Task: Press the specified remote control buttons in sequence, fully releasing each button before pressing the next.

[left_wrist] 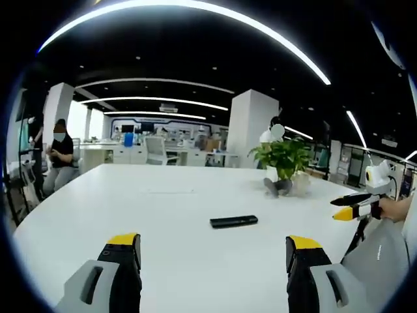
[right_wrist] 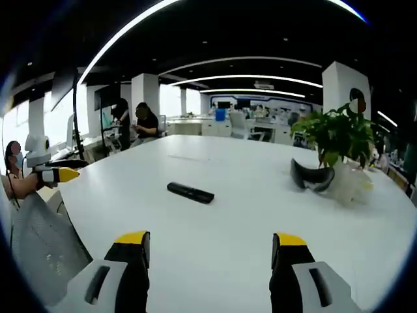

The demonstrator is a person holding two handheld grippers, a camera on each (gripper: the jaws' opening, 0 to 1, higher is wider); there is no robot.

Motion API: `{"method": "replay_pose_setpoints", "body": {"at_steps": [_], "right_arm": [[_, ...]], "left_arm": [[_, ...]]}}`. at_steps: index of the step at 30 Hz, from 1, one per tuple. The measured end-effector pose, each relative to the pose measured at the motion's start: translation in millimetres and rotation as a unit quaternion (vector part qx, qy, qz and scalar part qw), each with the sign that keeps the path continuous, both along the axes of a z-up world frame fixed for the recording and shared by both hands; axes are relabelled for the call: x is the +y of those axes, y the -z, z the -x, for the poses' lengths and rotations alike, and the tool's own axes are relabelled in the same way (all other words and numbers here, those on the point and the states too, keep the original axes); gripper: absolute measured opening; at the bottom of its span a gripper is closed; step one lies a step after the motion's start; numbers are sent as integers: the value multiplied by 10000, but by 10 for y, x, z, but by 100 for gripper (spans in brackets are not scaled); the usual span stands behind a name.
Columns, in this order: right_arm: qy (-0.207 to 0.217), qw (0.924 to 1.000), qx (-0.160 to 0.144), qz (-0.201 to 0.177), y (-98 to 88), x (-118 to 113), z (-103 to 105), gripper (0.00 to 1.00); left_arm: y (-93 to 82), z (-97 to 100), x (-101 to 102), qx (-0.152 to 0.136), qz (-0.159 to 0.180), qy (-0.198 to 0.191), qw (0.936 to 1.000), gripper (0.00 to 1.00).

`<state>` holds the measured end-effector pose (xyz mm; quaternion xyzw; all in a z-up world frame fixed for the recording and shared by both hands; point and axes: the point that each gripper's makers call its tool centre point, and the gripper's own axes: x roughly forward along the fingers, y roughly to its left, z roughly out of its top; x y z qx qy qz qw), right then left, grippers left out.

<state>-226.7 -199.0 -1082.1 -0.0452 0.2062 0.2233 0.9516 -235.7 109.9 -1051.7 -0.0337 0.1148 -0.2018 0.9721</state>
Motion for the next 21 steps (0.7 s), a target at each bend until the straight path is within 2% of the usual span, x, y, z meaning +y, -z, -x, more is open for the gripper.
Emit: {"method": "replay_pose_setpoints", "body": {"at_steps": [21], "right_arm": [[42,9999,-25,-116,-35,3,-6,71]], "left_arm": [[88,-19,68,40,-28,28,10000,96]]}}
